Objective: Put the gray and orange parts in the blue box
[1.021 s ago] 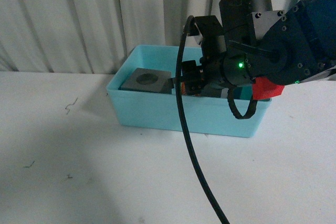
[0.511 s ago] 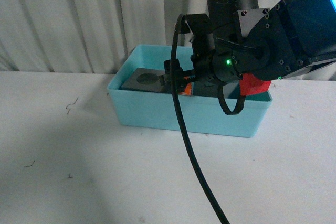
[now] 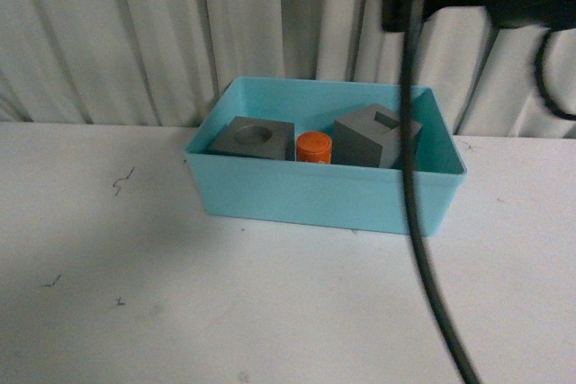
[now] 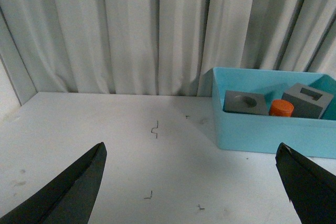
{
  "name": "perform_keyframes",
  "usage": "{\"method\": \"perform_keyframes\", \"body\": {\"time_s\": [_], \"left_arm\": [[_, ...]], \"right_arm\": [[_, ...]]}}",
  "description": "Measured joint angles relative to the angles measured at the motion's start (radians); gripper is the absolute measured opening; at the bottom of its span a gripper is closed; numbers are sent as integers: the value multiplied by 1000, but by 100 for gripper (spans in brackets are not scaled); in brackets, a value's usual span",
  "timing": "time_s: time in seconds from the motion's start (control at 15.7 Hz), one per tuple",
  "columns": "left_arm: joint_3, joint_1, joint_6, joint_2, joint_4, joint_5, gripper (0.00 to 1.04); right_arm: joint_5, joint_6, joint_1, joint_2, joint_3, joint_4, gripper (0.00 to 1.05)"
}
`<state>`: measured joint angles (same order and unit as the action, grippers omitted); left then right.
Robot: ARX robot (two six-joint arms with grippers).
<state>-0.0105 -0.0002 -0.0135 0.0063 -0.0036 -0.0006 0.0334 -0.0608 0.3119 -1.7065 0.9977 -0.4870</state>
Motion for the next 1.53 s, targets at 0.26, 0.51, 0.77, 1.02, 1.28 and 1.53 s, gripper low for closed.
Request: {"method": "perform_keyframes", "body": {"time_s": [0.26,0.51,0.77,1.02,1.28,1.53], "left_arm": [[0,0,0,0,0,0,98],[0,0,0,0,0,0,98],[0,0,0,0,0,1,98],[0,0,0,0,0,0,98],[0,0,0,0,0,-1,98],[0,0,0,0,0,0,98]], "right_arm": [[219,-204,44,557,-505,371,98],[399,-576,263,764,-541,654,98],[390,-92,93,948,-883,-138,53],[219,40,-64,1144,-945,1,4],[113,55,-169,1268,-986,72,2],[-22,56,-317,1407,-986,188,2]]}}
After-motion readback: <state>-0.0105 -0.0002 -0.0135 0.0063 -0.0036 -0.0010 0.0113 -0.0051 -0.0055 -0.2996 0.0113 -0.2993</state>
